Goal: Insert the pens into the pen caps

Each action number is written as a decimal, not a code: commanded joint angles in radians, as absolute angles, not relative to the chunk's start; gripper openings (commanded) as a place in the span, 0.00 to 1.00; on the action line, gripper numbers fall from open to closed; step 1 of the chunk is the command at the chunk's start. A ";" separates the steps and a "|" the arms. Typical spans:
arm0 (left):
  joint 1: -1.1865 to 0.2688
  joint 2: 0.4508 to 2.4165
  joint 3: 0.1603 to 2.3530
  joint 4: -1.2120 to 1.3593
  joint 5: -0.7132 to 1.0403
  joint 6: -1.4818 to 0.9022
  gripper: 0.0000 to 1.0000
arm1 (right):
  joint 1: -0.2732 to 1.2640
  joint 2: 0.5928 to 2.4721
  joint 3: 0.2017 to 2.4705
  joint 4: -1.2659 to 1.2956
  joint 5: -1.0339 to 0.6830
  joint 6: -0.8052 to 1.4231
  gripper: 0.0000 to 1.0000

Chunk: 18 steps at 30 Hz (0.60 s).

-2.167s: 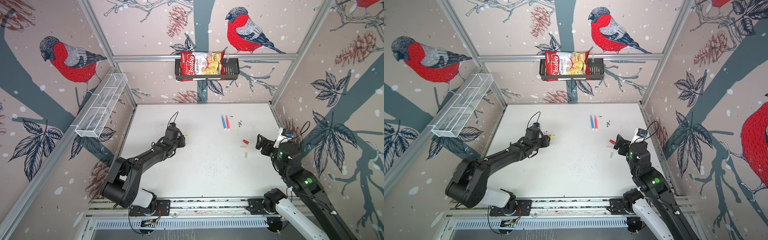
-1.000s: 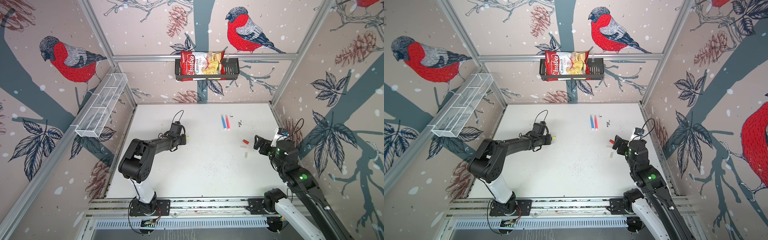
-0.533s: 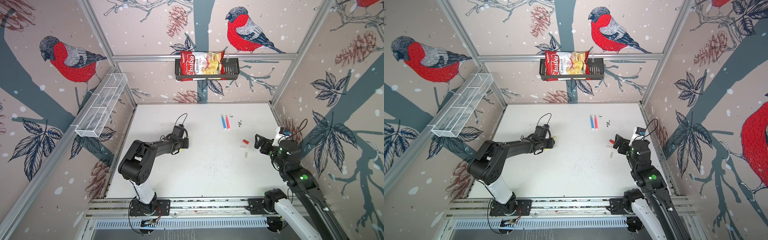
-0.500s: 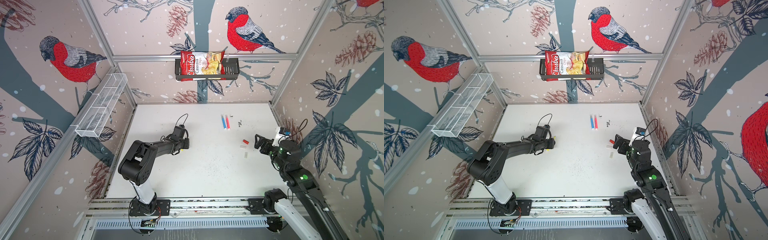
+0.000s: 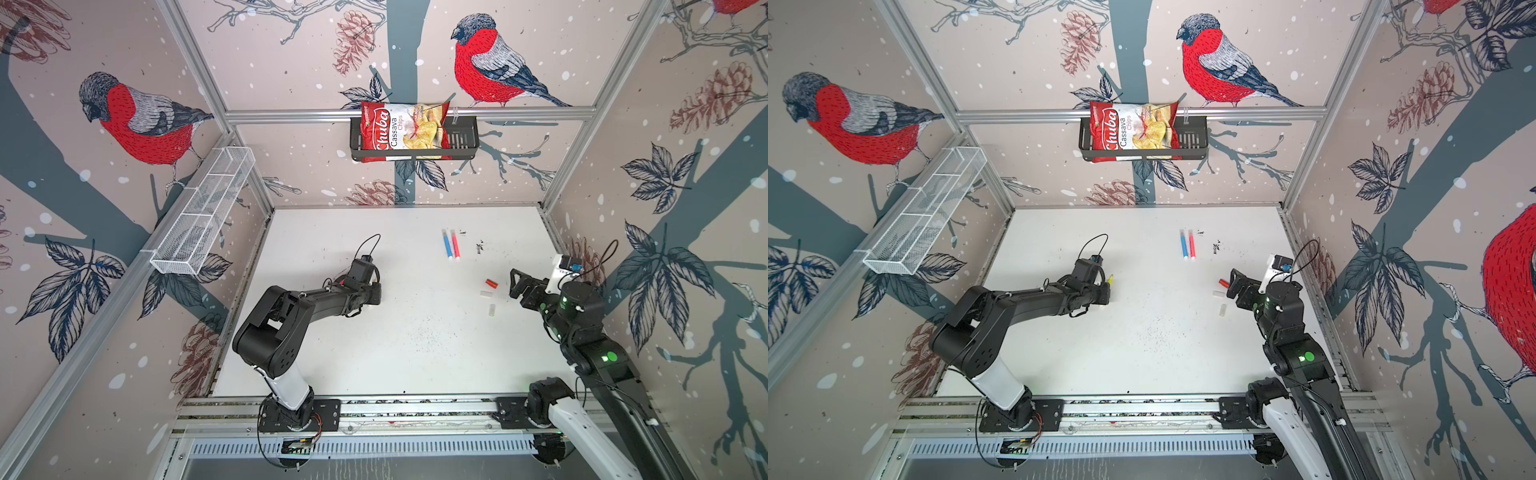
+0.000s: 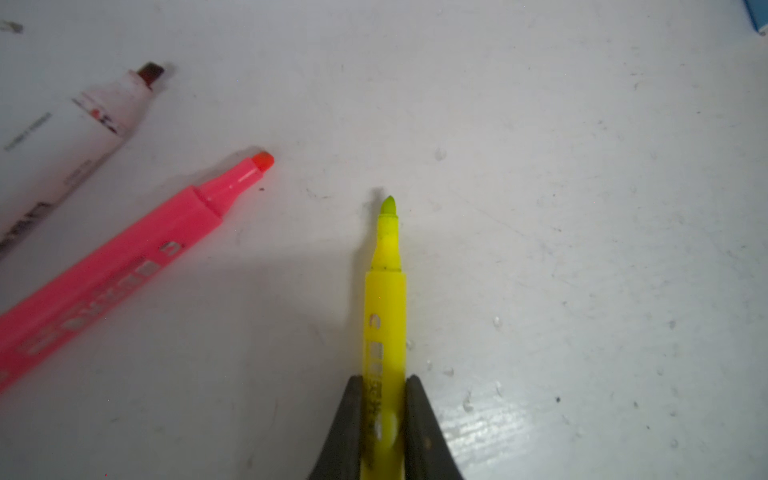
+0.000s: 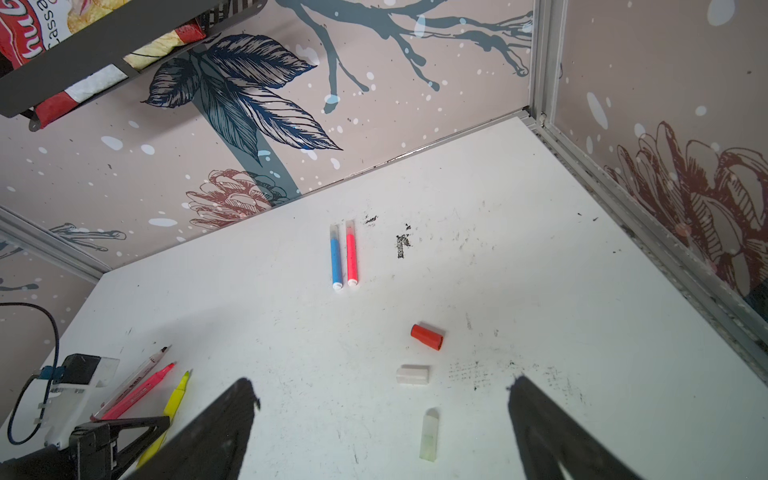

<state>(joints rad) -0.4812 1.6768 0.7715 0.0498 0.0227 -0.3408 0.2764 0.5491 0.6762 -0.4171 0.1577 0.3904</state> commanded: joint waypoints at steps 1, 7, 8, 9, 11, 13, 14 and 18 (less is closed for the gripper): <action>-0.496 1.638 0.747 -0.032 0.044 -0.327 0.12 | 0.276 0.551 0.673 -0.384 0.147 0.381 0.96; -0.599 1.370 0.597 0.205 0.119 -0.315 0.14 | 0.277 0.610 0.663 -0.364 0.023 0.370 0.96; -0.607 1.320 0.561 0.260 0.146 -0.330 0.15 | 0.277 0.631 0.660 -0.355 -0.031 0.367 0.96; -0.612 1.280 0.530 0.315 0.167 -0.345 0.15 | 0.278 0.652 0.658 -0.344 -0.097 0.364 0.96; -0.619 1.197 0.453 0.434 0.194 -0.397 0.16 | 0.281 0.707 0.650 -0.300 -0.280 0.365 0.95; -0.625 1.146 0.396 0.531 0.214 -0.434 0.16 | 0.299 0.755 0.606 -0.206 -0.423 0.419 0.94; -0.629 1.128 0.384 0.551 0.220 -0.444 0.16 | 0.322 0.785 0.583 -0.152 -0.463 0.464 0.92; -0.675 1.084 0.384 0.544 0.200 -0.444 0.17 | 0.533 0.895 0.574 -0.015 -0.397 0.529 0.90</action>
<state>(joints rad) -0.6548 1.1057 0.3855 0.4313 0.1844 -0.4210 0.4404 0.8570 0.5697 -0.1955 -0.3363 0.4648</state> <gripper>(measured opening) 0.167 0.894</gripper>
